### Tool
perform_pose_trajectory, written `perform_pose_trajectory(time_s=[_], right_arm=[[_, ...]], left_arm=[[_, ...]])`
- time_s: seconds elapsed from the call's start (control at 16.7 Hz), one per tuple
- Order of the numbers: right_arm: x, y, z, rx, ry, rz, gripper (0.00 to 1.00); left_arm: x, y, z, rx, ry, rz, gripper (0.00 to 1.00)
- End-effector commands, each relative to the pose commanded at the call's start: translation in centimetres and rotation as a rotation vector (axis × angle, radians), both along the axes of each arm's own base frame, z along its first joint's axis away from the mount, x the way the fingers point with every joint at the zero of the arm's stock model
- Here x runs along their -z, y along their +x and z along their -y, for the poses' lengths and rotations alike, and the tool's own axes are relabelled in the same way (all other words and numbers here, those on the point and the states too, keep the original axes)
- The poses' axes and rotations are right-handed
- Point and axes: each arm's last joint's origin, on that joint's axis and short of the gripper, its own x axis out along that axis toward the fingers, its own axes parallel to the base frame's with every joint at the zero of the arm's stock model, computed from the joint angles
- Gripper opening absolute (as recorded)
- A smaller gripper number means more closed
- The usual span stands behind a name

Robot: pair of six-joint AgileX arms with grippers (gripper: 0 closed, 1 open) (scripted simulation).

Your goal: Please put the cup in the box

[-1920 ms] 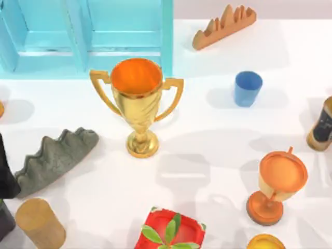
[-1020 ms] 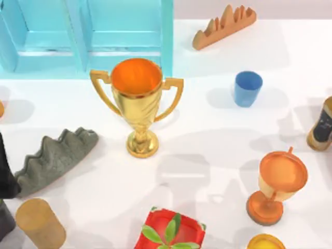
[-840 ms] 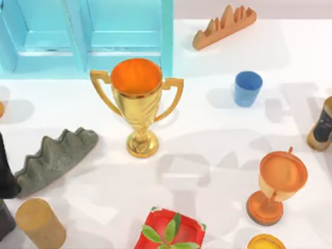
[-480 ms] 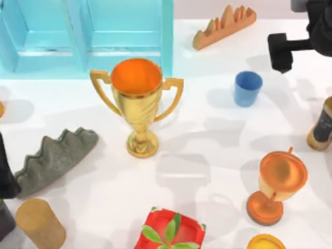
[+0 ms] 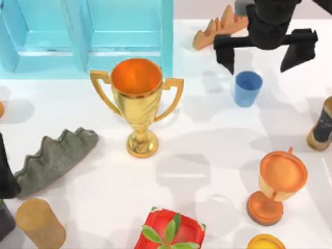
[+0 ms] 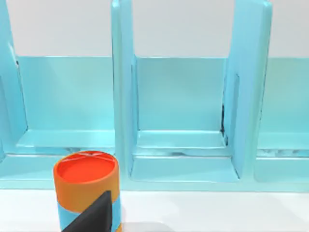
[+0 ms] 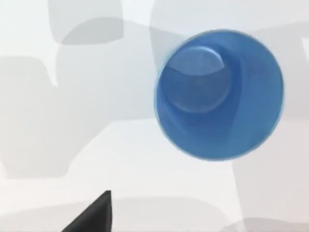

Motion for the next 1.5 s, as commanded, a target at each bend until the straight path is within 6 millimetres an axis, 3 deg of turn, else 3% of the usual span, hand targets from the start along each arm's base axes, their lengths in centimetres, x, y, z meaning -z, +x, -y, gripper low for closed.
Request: perform_pose_trajectory(time_s=[0.24,0.66,0.84,1.2,1.5], right_arm=[[-0.9,0.5,-1.8,0.018,0.045,0.037,1.0],[-1.1,0.6,-1.7,0.023,0.05,0.044,1.0],[1.2,1.2,-1.9,0.019,0.048,0.036,1.0],[8.2,2.5,-2.0,0.02,0.052,0.045,1.0],[8.7,2.5,-2.0,0.02,0.05,0.042,1.0]], left_arm=[[0.0,0.0,0.0,0.0,0.0,0.0,1.0],[0.0,0.0,0.0,0.0,0.0,0.0,1.0],[0.0,0.0,0.0,0.0,0.0,0.0,1.0],[0.0,0.0,0.0,0.0,0.0,0.0,1.0],[0.0,0.0,0.0,0.0,0.0,0.0,1.0]])
